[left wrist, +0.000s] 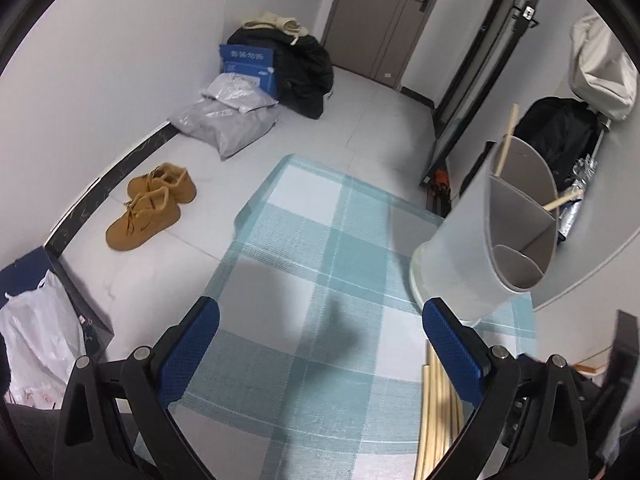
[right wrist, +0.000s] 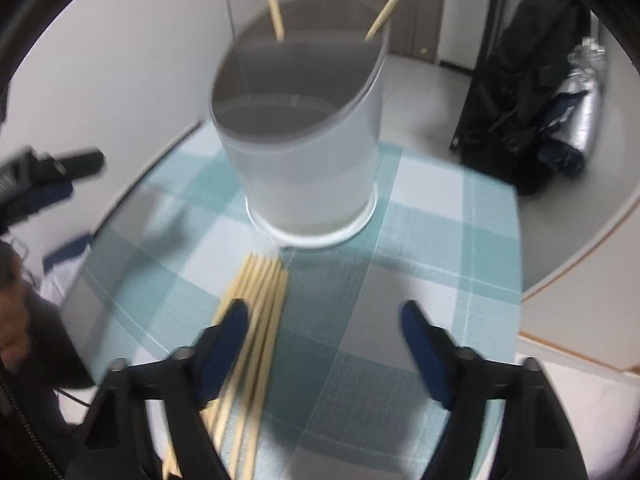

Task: Organize utensils

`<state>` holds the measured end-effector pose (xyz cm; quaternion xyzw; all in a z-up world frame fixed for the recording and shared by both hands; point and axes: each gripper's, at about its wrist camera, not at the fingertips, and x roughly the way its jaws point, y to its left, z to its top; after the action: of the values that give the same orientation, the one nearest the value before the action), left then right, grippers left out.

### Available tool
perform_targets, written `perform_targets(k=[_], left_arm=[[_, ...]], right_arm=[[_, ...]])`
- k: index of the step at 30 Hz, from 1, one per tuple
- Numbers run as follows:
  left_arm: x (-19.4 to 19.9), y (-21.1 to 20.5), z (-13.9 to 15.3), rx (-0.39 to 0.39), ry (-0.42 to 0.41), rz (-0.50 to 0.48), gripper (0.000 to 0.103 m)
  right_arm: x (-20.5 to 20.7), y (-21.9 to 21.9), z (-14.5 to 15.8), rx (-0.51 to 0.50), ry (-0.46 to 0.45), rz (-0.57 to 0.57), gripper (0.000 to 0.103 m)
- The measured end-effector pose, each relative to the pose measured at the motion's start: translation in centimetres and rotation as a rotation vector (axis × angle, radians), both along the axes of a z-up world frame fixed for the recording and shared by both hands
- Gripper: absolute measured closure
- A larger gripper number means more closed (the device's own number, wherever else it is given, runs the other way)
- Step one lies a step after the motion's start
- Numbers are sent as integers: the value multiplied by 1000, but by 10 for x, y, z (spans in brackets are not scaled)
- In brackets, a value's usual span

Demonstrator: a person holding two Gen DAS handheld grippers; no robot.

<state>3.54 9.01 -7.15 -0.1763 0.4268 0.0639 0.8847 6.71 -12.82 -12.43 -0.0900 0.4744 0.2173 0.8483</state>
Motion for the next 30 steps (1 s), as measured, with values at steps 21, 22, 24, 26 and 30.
perform_targets(k=[21,22,24,26,30], left_arm=[[-1,20,1,-115,15,35,4],[-2,21,1,-122,17,36,4],[-2,21,1,-134,17,30,4],[-3,21,1,-132,17,28,4],[-5,22,0,-145,19,30,4]], right_arm=[[-7,25,-23,-144,50,49,67],[-9,26,-23,-149,46,49,67],[-10,31,-27,-173,56,53,67],[-10,35,-29,-179,46,54,69],[-4,31,-28,-129,92,47,90]])
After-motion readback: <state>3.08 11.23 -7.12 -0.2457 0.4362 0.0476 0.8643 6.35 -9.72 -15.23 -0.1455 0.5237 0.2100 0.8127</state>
